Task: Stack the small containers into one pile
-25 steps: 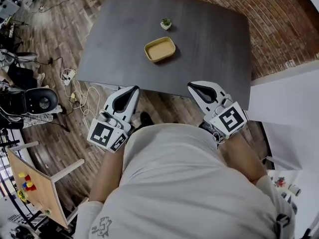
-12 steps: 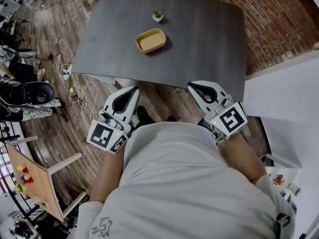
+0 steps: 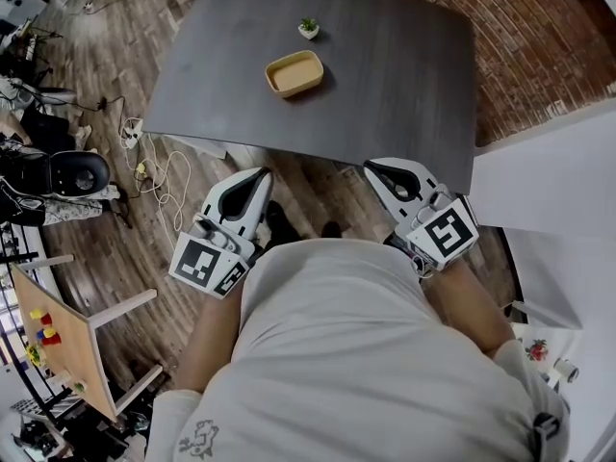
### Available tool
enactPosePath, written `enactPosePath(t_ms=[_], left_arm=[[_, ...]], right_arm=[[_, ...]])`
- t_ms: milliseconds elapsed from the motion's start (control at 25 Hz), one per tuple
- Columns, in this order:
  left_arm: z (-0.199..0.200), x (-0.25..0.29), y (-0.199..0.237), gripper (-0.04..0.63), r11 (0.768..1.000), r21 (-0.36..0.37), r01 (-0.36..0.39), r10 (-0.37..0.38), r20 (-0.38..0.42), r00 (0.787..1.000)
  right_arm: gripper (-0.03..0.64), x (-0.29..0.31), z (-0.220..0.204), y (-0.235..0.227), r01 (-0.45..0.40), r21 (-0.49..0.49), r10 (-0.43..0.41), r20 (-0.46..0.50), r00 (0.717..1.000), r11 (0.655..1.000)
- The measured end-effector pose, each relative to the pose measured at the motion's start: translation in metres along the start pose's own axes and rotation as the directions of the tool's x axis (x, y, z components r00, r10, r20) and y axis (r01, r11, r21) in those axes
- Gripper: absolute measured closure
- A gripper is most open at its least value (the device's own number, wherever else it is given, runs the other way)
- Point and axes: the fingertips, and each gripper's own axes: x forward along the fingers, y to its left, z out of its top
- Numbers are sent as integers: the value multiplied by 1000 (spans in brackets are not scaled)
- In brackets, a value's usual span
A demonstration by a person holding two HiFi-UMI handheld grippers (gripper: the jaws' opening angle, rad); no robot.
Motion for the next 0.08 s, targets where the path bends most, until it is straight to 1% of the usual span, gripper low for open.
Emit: enactPosePath(t_ms=[80], left_arm=[[-1, -2, -3, 584, 1000, -1, 1, -1, 2, 1000]], right_arm=[[612, -2, -2, 2, -3, 6, 3, -3, 1000, 1000]])
